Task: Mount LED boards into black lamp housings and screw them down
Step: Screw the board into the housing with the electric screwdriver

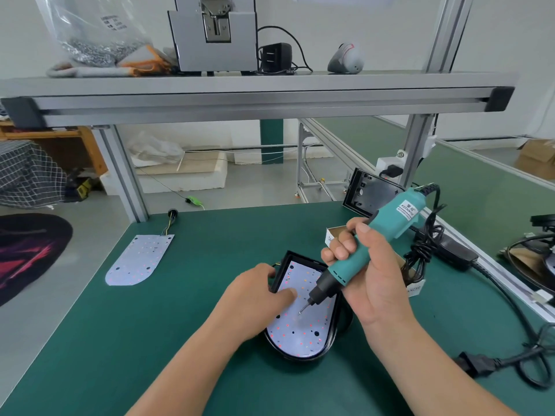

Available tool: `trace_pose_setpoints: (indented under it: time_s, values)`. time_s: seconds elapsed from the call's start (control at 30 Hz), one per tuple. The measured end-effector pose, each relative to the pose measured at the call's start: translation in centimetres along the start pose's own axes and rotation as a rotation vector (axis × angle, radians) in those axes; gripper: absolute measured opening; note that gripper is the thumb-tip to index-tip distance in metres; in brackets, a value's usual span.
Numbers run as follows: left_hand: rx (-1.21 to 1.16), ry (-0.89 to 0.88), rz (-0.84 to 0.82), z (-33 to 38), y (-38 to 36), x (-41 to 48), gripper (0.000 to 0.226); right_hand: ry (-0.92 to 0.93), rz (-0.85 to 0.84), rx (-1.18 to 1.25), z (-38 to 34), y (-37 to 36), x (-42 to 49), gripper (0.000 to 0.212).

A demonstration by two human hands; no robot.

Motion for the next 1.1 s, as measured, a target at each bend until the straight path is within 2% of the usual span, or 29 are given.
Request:
trace_pose_setpoints:
  time_s: [0.17,0.8,1.1]
  values:
    - [-0.08,-0.002,-0.073,0.1,-0.1,0.1,0.03,-0.015,-0.066,-0.053,0.4,-0.7,-0.3,0.012]
    - [-0.073,-0.042,-0.022,0.7,-0.2,-0.2,0.031,-0.065,-0.175,-0.181,1.4,-1.9,-1.2,0.009]
    - [-0.037,-0.049,-0.039,0.4,-0.5,0.3,0.028,-0.071,-0.35,-0.302,1.6,-3.9,-2.6,0.009]
Point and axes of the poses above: each hand's wrist, its own x-axis towards the middle knuckle, its own y-axis out of the back of the hand, z = x × y, the point moved 4 cm from there along x, towards the middle knuckle, and after that the axes turned 3 degrees about -z, right-handed, at the moved point
